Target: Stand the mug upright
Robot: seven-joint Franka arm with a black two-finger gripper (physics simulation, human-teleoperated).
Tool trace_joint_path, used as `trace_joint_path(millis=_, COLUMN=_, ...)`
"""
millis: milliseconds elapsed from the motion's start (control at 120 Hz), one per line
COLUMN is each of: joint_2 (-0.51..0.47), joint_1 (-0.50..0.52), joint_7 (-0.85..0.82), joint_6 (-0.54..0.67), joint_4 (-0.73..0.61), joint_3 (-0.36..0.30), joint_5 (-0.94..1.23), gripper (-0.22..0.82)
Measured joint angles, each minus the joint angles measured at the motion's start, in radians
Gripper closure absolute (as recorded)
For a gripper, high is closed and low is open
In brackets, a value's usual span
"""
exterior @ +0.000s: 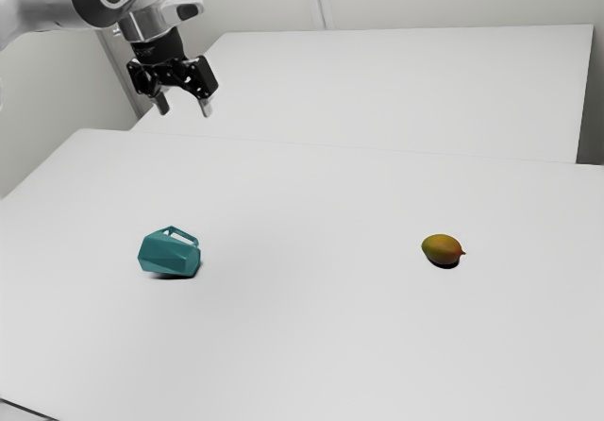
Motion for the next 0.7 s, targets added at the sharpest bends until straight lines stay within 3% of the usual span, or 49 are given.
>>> trace_joint_path(millis=267, joint_2=-0.009, joint_1=-0.015, joint_7=-0.004, joint_6=0.001, joint_4=-0.008, joint_3=0.006, joint_5=0.022, gripper=0.00)
trace_joint_path(millis=500, joint_2=-0.082, joint_1=0.033, joint_7=-0.002, joint_6=-0.006, joint_4=-0.201, joint_3=0.002, joint_5=-0.020, gripper=0.00)
trace_joint_path(millis=608, joint_2=-0.114, joint_1=0.084, joint_7=0.044, joint_6=0.027, joint_4=-0.299, joint_3=0.001, joint_5=-0.087, gripper=0.00)
trace_joint_path(millis=700, joint_2=-0.118, joint_1=0.189, joint_7=0.124, joint_6=0.045, joint_4=-0.358, joint_3=0.001, joint_5=-0.167, gripper=0.00)
